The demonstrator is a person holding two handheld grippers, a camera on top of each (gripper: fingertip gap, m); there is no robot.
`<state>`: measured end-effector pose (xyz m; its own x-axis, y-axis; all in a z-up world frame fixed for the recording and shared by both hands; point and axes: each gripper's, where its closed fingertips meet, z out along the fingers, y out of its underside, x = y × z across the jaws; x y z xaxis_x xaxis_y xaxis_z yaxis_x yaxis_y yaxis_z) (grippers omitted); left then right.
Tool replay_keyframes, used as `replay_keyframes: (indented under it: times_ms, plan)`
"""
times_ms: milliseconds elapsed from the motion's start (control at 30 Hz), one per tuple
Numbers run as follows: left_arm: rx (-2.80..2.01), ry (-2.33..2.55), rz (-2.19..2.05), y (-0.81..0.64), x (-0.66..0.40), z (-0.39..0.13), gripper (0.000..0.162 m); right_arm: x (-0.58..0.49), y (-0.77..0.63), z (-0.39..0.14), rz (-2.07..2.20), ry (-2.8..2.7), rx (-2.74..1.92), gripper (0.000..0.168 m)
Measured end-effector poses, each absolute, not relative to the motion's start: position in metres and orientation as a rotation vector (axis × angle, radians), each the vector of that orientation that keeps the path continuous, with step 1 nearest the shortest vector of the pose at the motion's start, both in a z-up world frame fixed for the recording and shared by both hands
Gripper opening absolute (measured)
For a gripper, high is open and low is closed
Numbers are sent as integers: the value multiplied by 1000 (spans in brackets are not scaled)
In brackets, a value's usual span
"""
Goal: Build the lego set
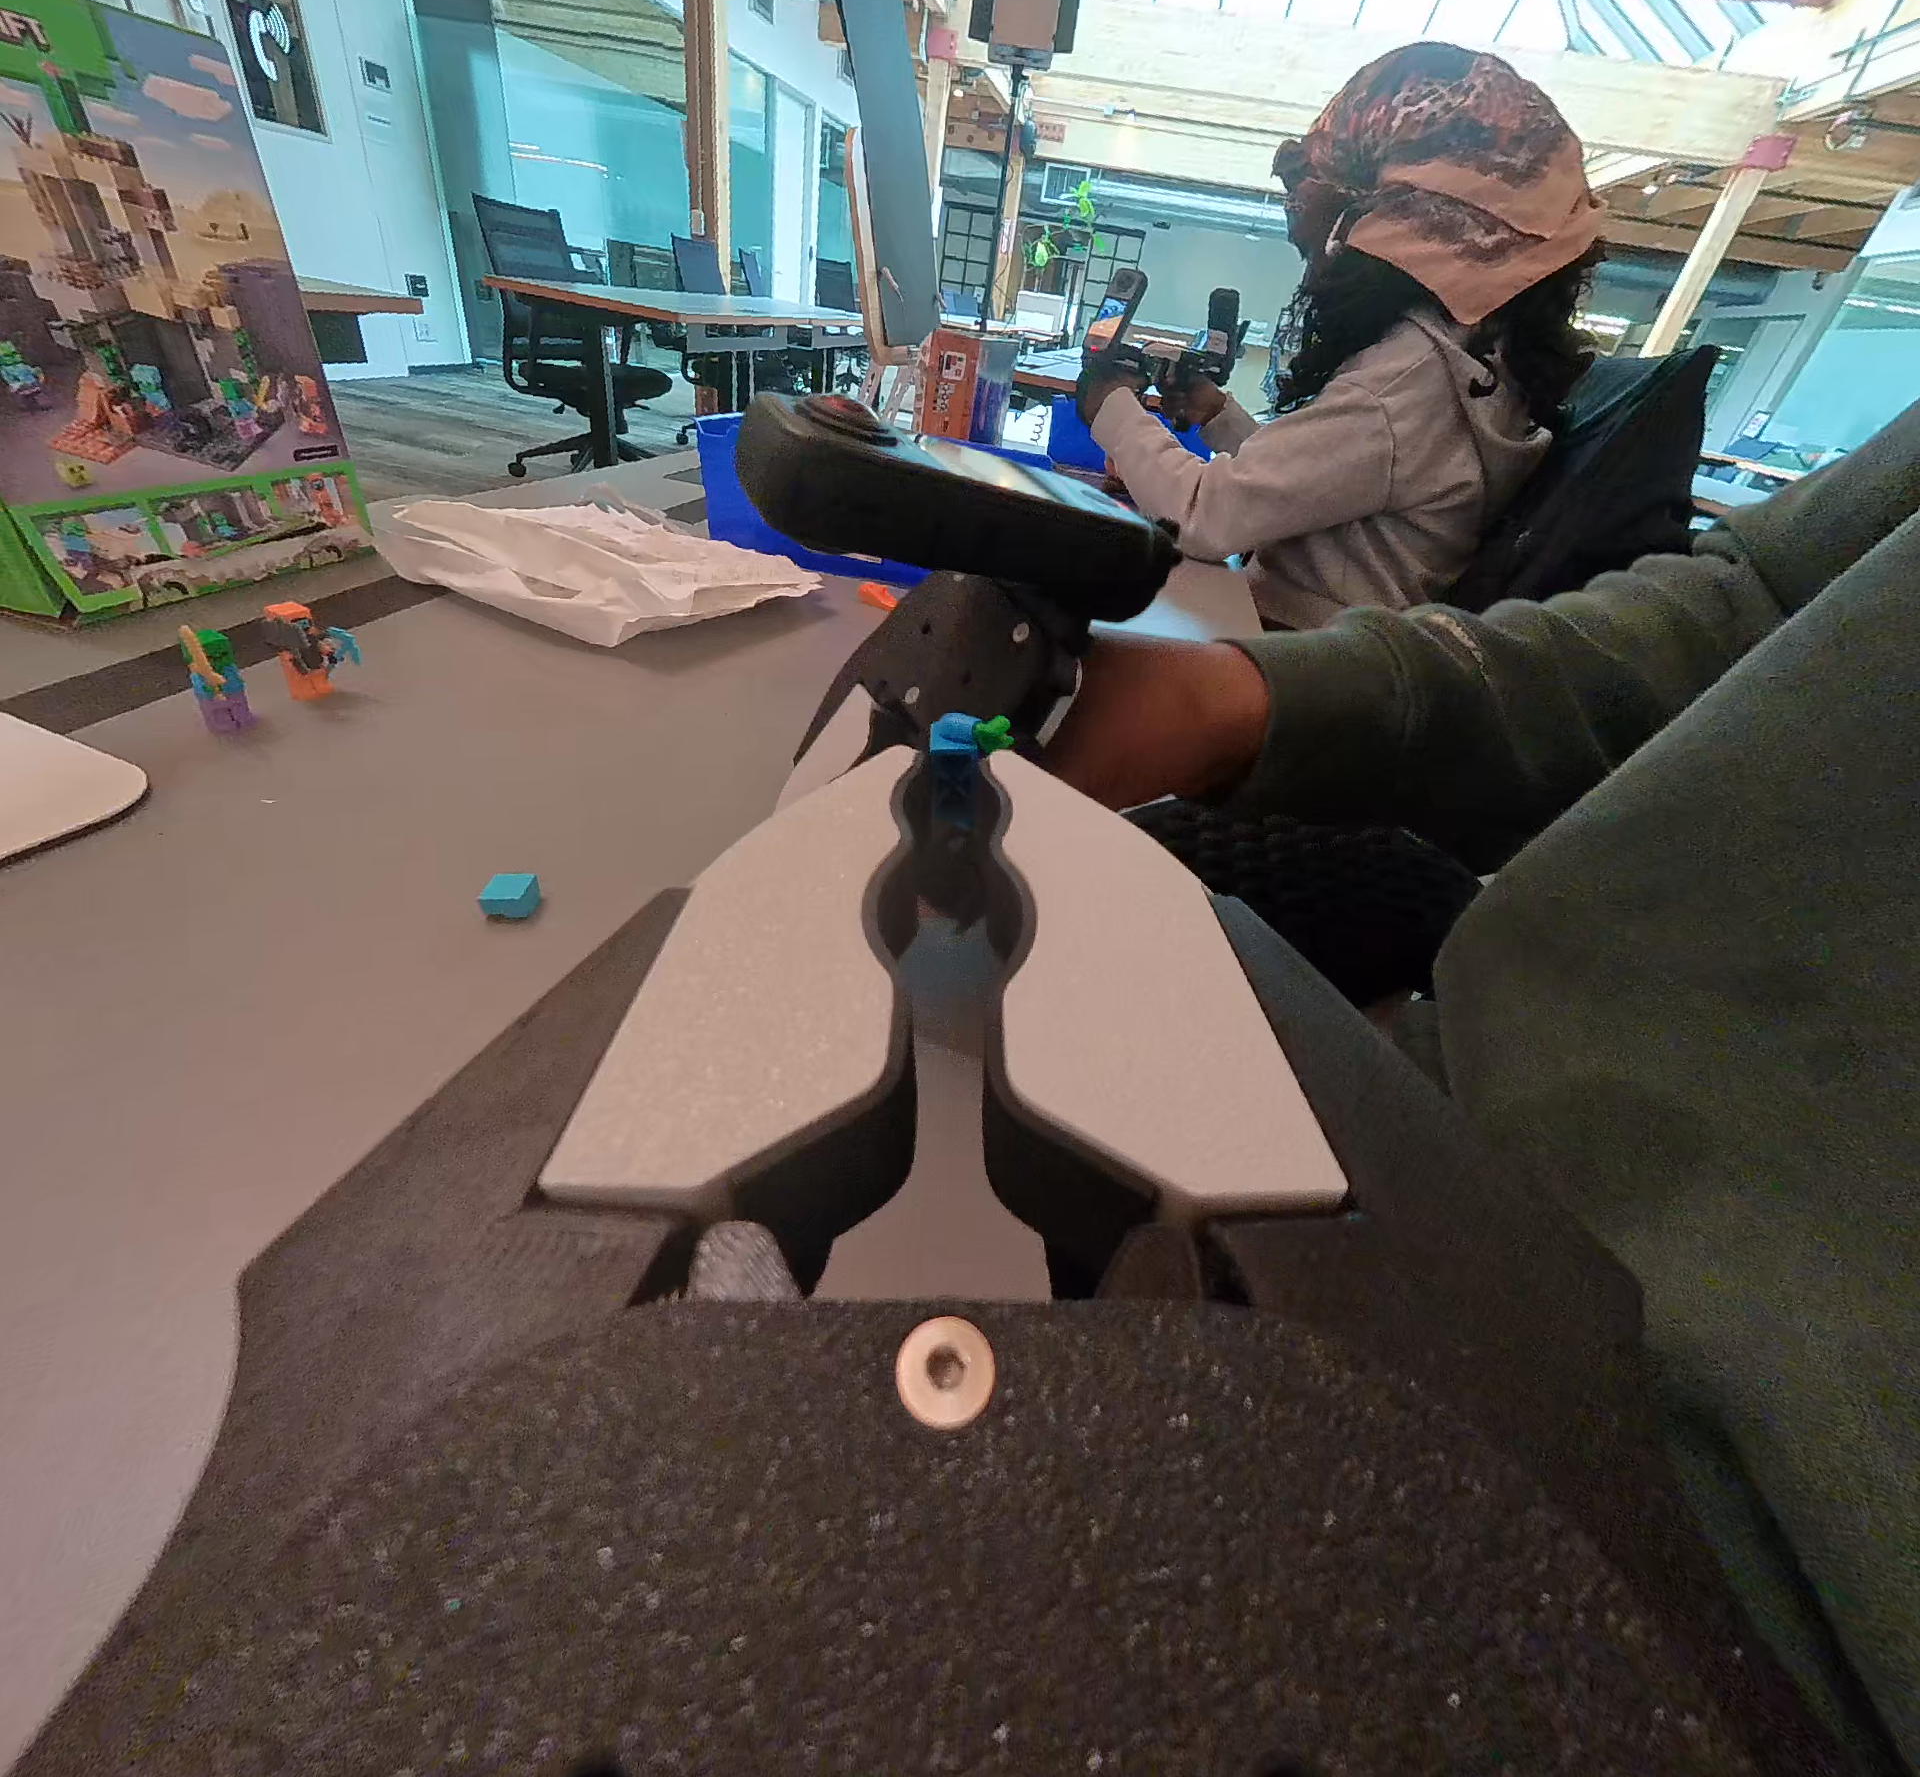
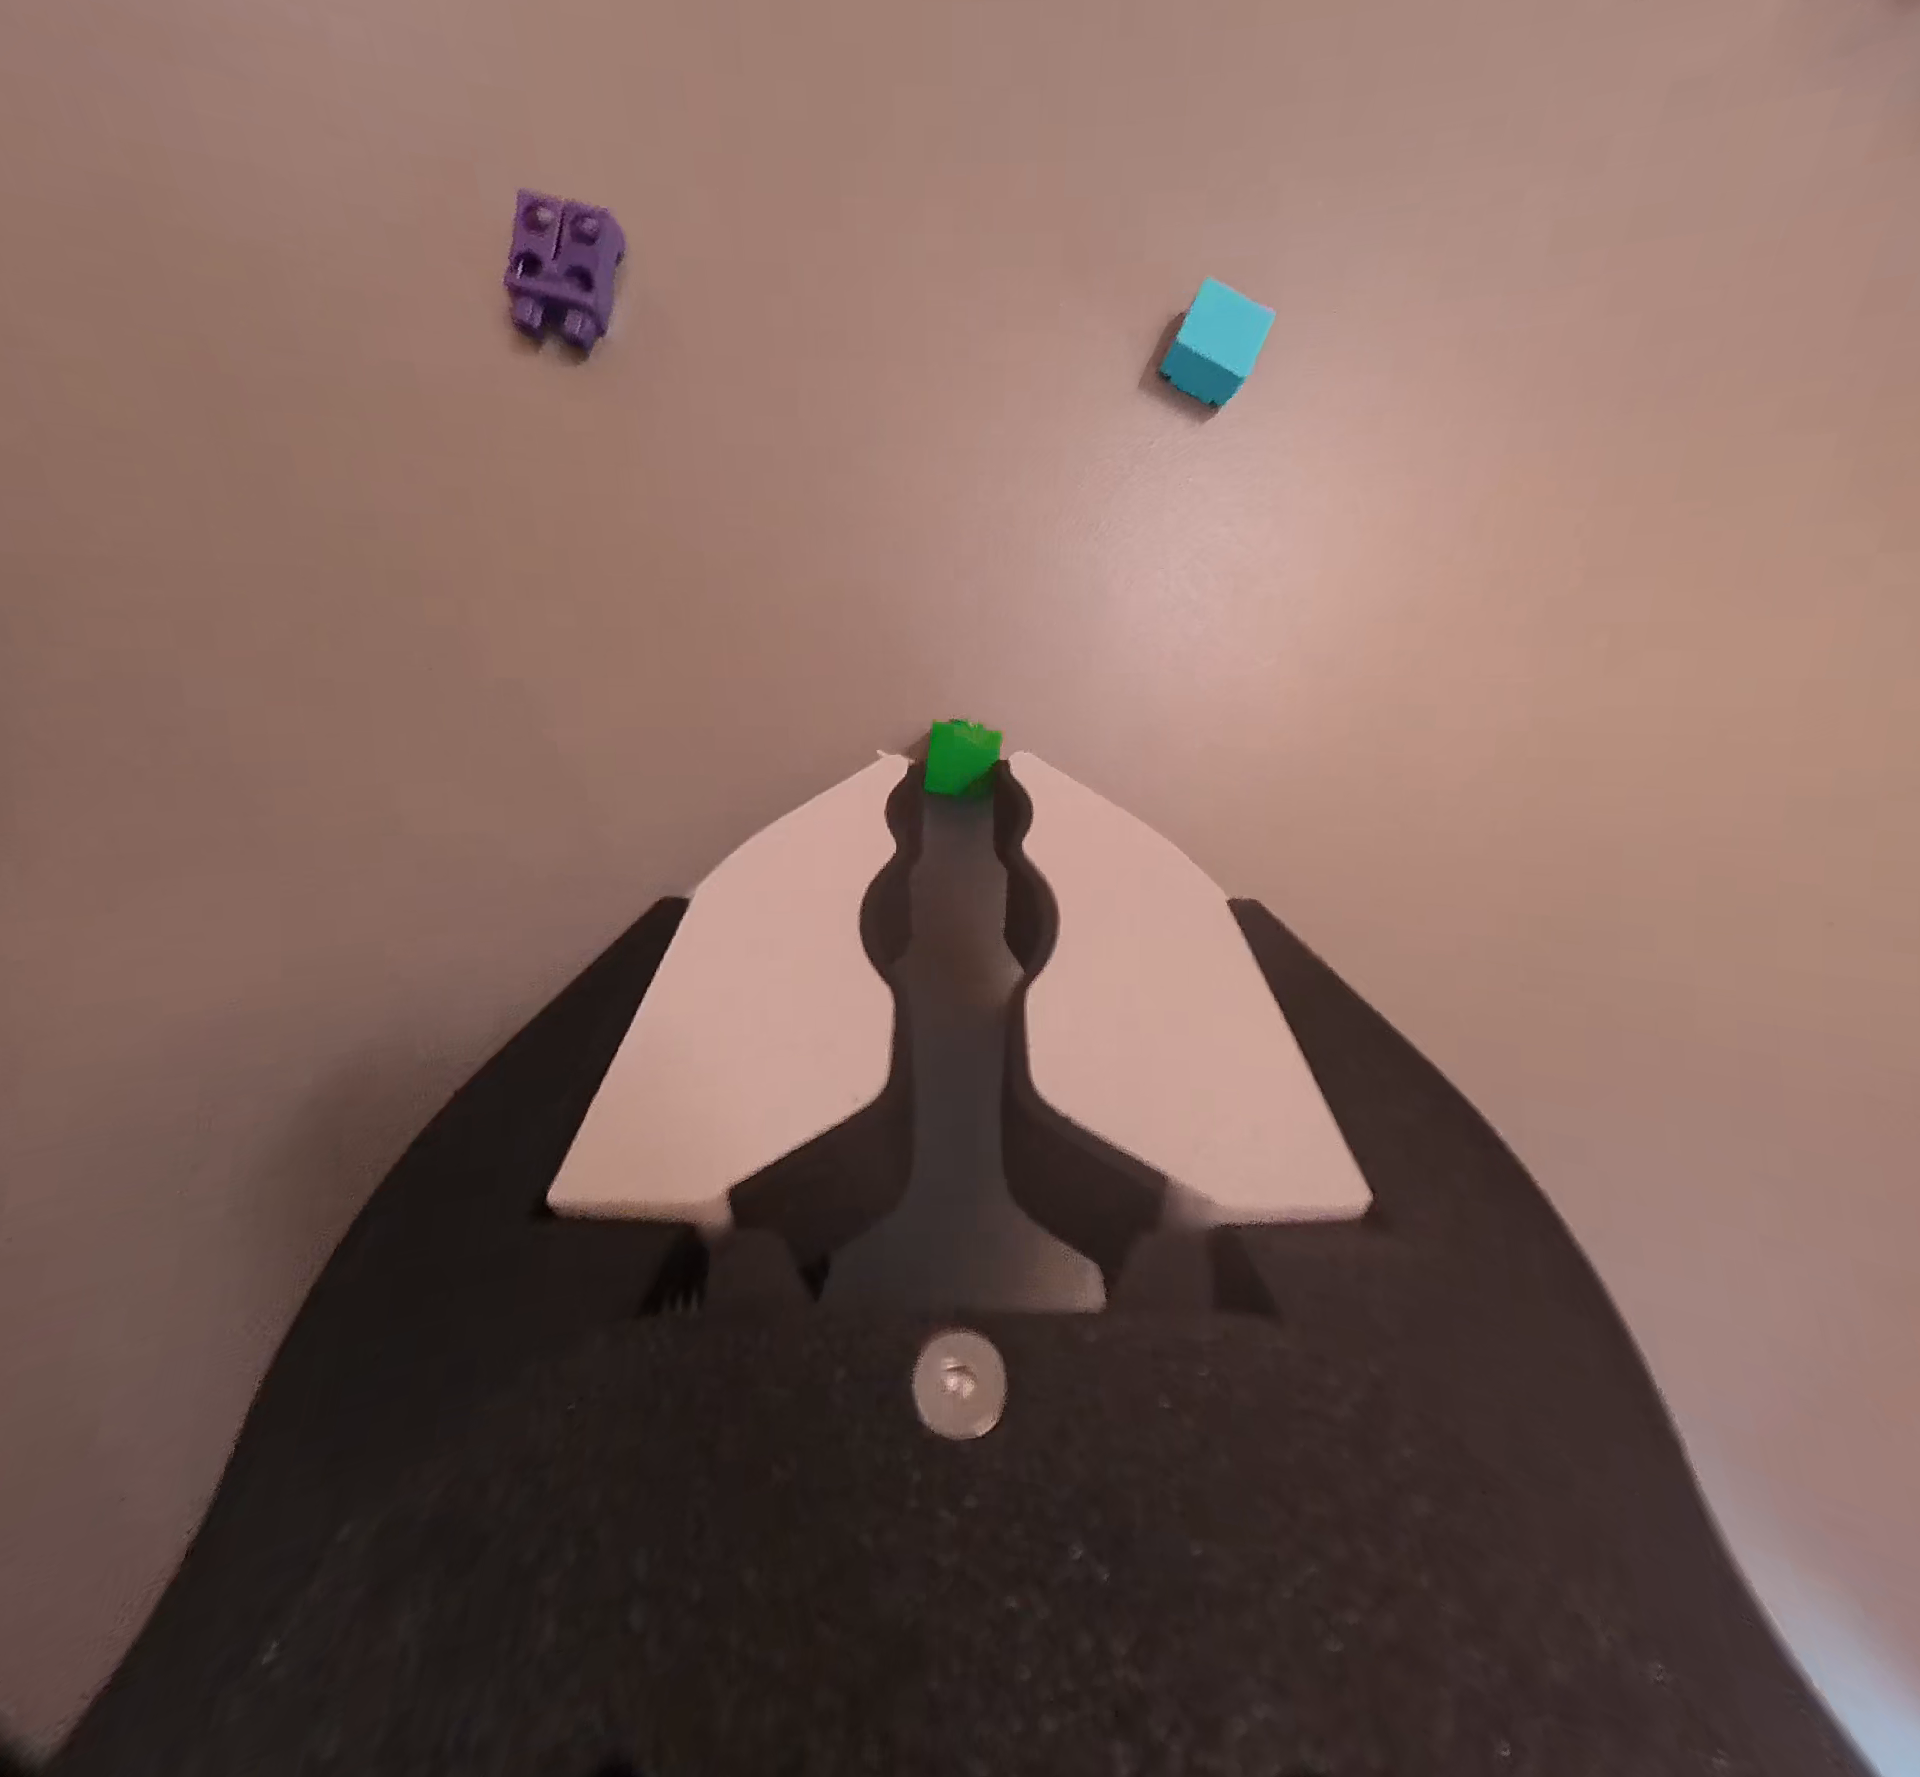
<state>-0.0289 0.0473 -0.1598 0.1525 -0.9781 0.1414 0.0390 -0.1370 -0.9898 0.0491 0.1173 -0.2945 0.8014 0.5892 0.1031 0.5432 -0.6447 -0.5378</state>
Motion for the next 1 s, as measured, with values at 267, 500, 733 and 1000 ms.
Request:
replay_keyframes:
  times_ms: [267, 500, 733, 1000]
  plan:
    - [-1359, 1017, -1210, 45, -28, -160, 8, 72, 100, -290, -76, -1557, -2562, 12]
    - [-1365, 1057, -1196, 42, -25, -166, 8, 78, 112, -289, -279, -2089, -2644, 12]
    - [-1365, 1064, -1198, 42, -26, -167, 8, 64, 119, -294, -426, -2312, -2625, 12]
    - [-1368, 1082, -1204, 40, -24, -169, 8, 53, 119, -296, -333, -2331, -2599, 18]
